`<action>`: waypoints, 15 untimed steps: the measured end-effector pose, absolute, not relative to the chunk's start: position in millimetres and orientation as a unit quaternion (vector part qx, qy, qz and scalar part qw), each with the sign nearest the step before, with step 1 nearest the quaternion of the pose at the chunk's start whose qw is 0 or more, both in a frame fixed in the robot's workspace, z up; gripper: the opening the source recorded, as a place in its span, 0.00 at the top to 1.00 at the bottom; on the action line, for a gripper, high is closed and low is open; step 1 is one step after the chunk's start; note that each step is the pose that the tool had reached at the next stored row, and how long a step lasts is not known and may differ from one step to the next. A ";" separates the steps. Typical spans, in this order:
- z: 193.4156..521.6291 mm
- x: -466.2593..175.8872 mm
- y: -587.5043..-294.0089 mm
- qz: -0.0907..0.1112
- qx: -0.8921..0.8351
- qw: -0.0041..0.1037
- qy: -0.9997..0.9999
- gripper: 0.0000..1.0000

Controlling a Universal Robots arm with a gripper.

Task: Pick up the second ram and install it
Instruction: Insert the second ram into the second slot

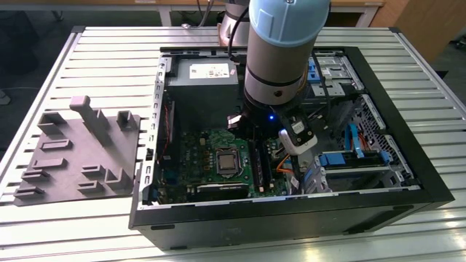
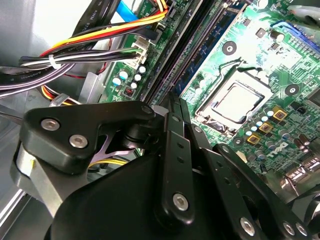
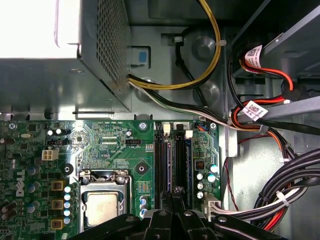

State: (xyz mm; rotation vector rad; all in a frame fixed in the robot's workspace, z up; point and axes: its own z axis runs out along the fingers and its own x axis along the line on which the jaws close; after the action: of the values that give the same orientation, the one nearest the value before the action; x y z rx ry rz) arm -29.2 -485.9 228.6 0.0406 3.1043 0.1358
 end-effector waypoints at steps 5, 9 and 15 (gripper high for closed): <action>228.6 -29.2 -485.9 0.044 0.012 0.017 0.999 0.89; 228.6 -29.2 -485.9 0.044 0.012 0.017 0.999 0.89; 228.6 -29.2 -485.9 0.044 0.012 0.017 0.999 0.89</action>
State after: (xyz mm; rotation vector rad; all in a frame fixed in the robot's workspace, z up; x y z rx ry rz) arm -29.2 -485.9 228.6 0.0360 3.1045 0.1359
